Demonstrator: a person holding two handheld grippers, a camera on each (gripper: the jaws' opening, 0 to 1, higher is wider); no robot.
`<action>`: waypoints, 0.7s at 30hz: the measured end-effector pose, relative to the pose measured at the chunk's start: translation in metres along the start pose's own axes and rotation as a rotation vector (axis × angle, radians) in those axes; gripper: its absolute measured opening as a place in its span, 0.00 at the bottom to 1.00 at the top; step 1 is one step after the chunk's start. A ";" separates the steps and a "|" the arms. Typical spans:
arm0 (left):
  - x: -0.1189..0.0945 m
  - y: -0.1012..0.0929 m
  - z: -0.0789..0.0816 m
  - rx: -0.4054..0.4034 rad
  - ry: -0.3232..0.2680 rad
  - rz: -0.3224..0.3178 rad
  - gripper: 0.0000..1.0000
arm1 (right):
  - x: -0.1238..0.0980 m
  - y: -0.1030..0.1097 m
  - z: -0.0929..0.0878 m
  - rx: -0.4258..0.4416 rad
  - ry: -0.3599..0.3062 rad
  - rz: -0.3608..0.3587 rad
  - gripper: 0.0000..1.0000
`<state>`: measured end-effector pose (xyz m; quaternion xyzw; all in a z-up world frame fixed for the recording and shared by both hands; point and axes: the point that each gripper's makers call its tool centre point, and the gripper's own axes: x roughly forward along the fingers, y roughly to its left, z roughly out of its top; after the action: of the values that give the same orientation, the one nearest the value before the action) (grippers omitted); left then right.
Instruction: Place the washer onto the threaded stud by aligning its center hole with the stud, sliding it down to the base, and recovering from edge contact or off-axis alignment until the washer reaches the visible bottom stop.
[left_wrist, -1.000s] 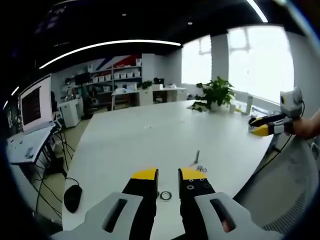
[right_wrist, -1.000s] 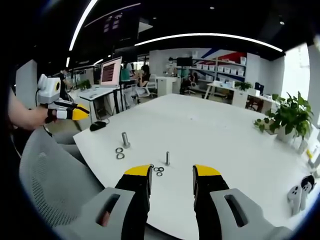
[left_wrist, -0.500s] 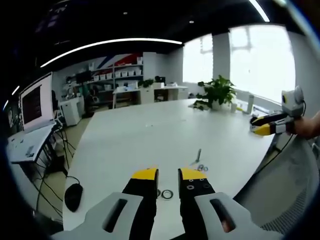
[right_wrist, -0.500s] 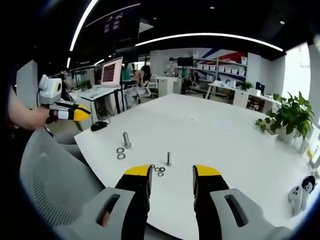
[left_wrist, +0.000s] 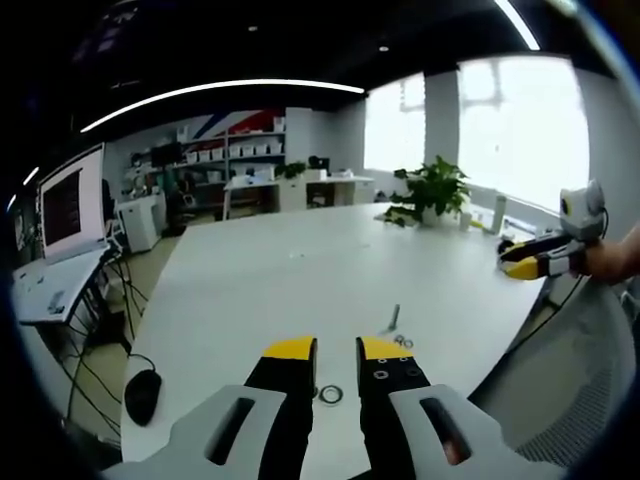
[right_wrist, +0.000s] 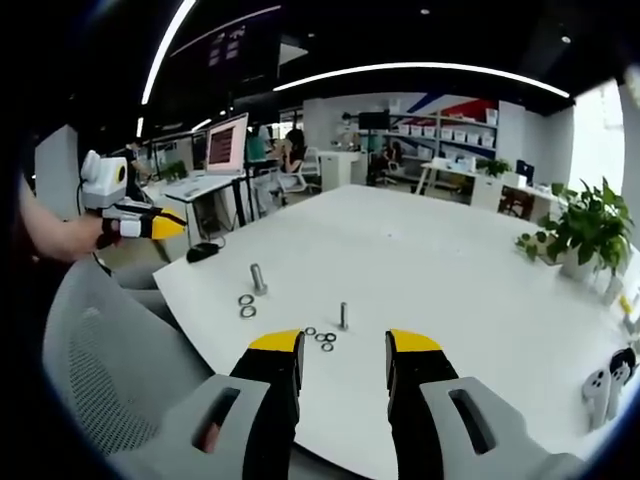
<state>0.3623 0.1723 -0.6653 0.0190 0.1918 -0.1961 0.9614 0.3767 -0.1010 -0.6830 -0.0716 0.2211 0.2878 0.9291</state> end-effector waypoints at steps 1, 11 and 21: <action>0.001 0.000 -0.002 0.000 0.010 -0.002 0.13 | 0.001 0.000 -0.002 0.002 0.011 0.001 0.35; 0.008 -0.007 -0.010 0.003 0.065 -0.033 0.13 | 0.000 -0.001 -0.001 0.018 0.005 0.002 0.35; 0.010 -0.003 -0.019 -0.007 0.101 -0.023 0.13 | 0.000 0.000 0.001 0.029 -0.004 0.005 0.35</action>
<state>0.3630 0.1682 -0.6862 0.0234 0.2409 -0.2054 0.9483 0.3769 -0.1007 -0.6819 -0.0570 0.2236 0.2869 0.9298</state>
